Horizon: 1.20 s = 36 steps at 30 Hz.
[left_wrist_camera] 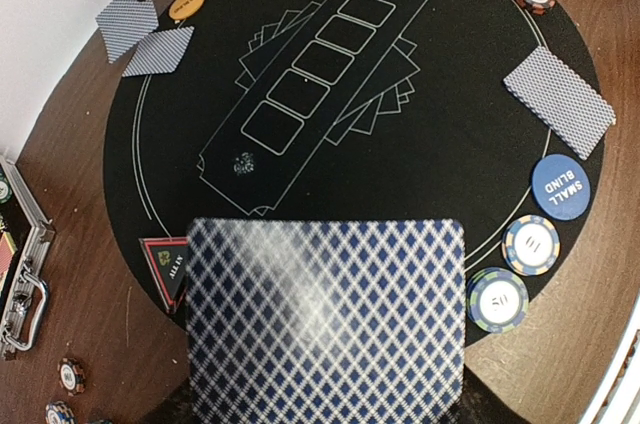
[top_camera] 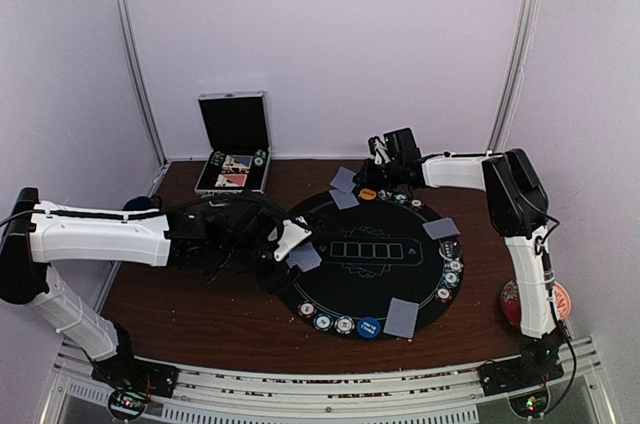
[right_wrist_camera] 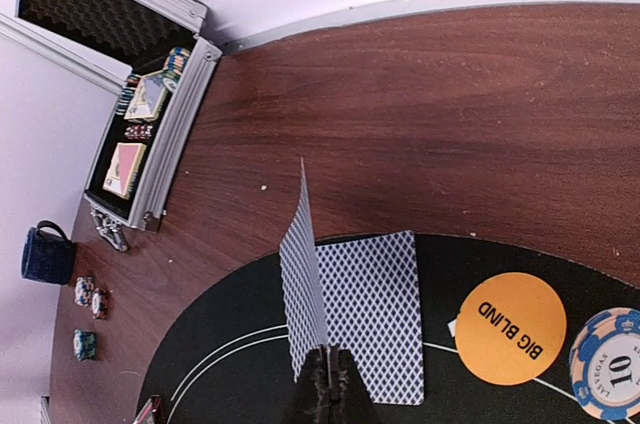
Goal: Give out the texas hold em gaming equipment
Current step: Distribute the poker card in the big blind area.
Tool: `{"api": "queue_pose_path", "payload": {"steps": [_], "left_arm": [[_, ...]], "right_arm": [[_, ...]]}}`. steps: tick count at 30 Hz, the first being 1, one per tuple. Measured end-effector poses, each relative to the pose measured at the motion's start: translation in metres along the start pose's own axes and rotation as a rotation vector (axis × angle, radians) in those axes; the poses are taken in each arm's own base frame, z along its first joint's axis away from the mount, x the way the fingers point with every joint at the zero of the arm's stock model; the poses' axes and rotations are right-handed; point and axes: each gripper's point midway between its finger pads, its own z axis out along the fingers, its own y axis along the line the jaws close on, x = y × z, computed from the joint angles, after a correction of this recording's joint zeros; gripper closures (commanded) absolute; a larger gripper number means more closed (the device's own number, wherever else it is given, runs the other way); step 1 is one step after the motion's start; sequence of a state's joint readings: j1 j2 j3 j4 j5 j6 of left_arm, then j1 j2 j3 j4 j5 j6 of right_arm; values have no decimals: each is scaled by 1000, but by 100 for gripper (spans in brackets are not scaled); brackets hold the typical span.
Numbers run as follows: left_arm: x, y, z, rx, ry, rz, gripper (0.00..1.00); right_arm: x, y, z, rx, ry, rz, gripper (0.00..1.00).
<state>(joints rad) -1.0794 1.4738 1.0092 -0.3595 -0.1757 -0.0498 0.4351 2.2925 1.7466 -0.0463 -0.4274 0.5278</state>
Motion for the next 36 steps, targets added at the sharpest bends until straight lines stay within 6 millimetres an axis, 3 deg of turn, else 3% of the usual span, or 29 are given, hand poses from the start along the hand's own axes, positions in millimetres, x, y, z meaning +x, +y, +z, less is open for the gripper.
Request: {"api": "queue_pose_path", "payload": {"steps": [6, 19, 27, 30, 36], "left_arm": [[0, 0, 0, -2, 0, 0, 35], [0, 1, 0, -3, 0, 0, 35], [0, 1, 0, -3, 0, 0, 35], [0, 1, 0, -4, 0, 0, 35], [0, 1, 0, -3, 0, 0, 35]], "right_arm": [[10, -18, 9, 50, 25, 13, 100], [19, -25, 17, 58, 55, 26, 97], [24, -26, 17, 55, 73, 35, 89], [24, -25, 17, 53, 76, 35, 78], [29, -27, 17, 57, 87, 38, 75]]}}
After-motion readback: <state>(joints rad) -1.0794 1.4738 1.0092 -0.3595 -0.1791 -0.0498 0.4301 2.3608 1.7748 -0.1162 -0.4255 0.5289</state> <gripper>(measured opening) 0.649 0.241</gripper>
